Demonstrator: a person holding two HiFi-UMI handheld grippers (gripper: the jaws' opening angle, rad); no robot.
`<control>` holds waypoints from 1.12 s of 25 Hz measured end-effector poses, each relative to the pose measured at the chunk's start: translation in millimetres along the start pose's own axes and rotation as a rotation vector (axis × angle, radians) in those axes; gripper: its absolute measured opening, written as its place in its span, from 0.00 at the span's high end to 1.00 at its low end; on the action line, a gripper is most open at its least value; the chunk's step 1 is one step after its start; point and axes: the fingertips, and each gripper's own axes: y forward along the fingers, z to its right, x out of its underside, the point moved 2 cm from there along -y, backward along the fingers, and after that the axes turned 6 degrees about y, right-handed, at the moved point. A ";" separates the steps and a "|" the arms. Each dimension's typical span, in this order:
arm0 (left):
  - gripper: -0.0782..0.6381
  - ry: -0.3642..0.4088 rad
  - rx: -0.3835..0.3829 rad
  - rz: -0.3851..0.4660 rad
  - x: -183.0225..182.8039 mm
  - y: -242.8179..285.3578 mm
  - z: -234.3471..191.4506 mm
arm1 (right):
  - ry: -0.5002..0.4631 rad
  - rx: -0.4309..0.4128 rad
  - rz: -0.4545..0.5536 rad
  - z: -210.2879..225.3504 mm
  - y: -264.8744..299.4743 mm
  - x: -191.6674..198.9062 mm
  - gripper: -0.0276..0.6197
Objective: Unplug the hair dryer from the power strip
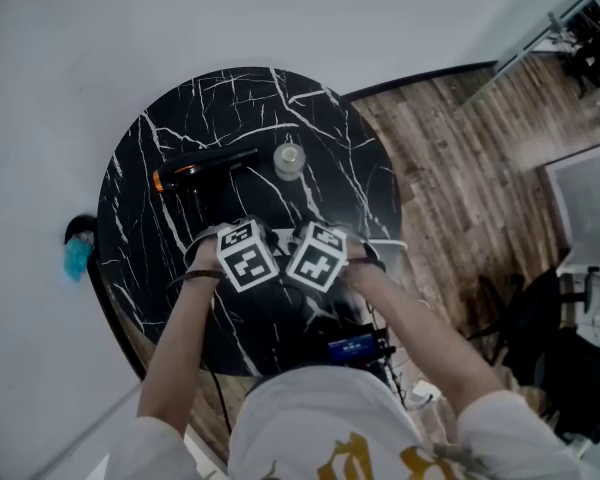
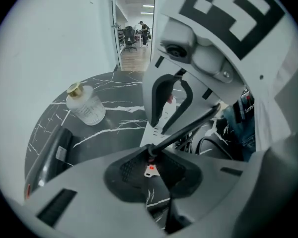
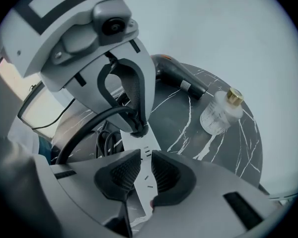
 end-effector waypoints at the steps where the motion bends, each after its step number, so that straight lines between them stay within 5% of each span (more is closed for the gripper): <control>1: 0.82 -0.016 0.035 0.009 -0.4 -0.3 -1.0 | -0.004 0.003 0.001 0.3 0.0 0.6 0.85; 3: 0.82 -0.013 0.064 0.010 -1.3 -2.2 -1.6 | 0.000 0.007 -0.009 2.1 0.1 1.9 0.85; 7: 0.83 0.119 -0.034 -0.073 -0.5 -2.0 3.1 | 0.029 -0.010 -0.007 1.1 -0.4 -1.7 0.86; 13: 0.82 0.022 0.085 -0.003 -3.5 -5.6 -2.5 | 0.005 -0.004 -0.001 -0.6 0.4 -1.4 0.86; 18: 0.83 0.108 -0.045 -0.062 1.3 -1.0 6.0 | 0.021 -0.005 0.007 0.0 0.4 0.6 0.86; 23: 0.82 -0.032 0.116 -0.010 0.6 -3.9 1.4 | -0.026 0.008 -0.009 -0.2 0.8 0.7 0.86; 28: 0.83 0.054 -0.034 -0.051 0.9 -2.9 6.9 | 0.002 -0.011 -0.017 -2.7 0.0 2.3 0.86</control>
